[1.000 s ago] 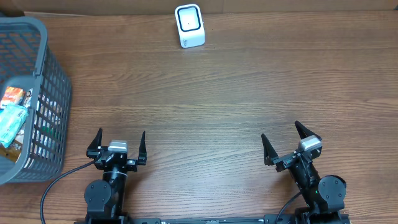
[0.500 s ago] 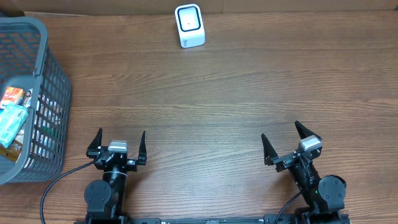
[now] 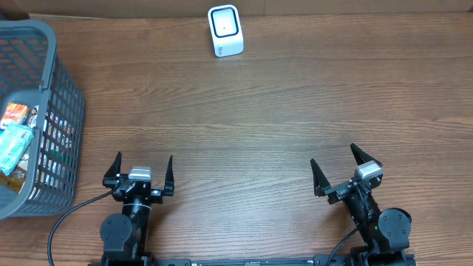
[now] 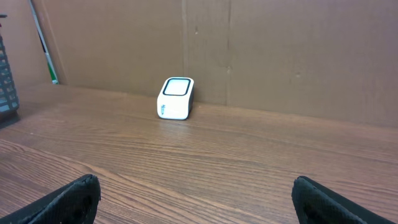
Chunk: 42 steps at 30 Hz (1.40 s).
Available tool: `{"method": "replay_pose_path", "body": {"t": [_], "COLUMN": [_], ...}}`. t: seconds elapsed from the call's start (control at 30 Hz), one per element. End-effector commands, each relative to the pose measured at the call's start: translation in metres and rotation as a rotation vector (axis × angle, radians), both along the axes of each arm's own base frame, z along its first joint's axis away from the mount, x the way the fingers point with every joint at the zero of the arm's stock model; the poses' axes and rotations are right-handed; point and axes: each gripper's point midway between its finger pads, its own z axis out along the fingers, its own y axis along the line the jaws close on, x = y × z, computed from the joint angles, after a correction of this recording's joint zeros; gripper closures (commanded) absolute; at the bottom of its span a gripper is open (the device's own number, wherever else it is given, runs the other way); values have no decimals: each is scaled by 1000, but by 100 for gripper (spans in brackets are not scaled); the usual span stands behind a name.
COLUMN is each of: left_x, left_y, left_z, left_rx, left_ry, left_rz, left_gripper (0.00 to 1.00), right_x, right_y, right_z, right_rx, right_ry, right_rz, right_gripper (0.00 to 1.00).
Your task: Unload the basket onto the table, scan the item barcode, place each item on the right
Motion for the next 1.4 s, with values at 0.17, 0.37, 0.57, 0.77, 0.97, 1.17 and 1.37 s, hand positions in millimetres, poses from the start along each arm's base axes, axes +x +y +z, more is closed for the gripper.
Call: {"method": "replay_pose_path", "body": {"t": [0.17,0.37,0.57,0.77,0.97,1.17,1.37], "left_x": [0,0,0,0,0,-3,-18], "left_y": [-1,-1,-2,-2,-3,-16,-20], "left_z": [1,1,1,1,1,17,93], "left_rx": [3,3,3,3,-60,-101,-96], "left_ry": [-7,-8,-8,-7,-7,-32,-182], "left_rz": [-8,-9,-9,-9,-15,-90,-123], "left_gripper": [1,0,0,0,1,0,0], "right_x": [0,0,0,0,0,0,0], "right_y": [0,0,0,0,0,0,0], "right_z": [-1,-1,-1,-1,-1,-1,-1], "right_rx": [3,3,3,3,3,3,3], "right_ry": [-8,-8,-8,-8,-8,-8,-8], "right_rz": [0,0,0,0,0,0,-1], "right_gripper": [0,0,0,0,0,0,0]}}
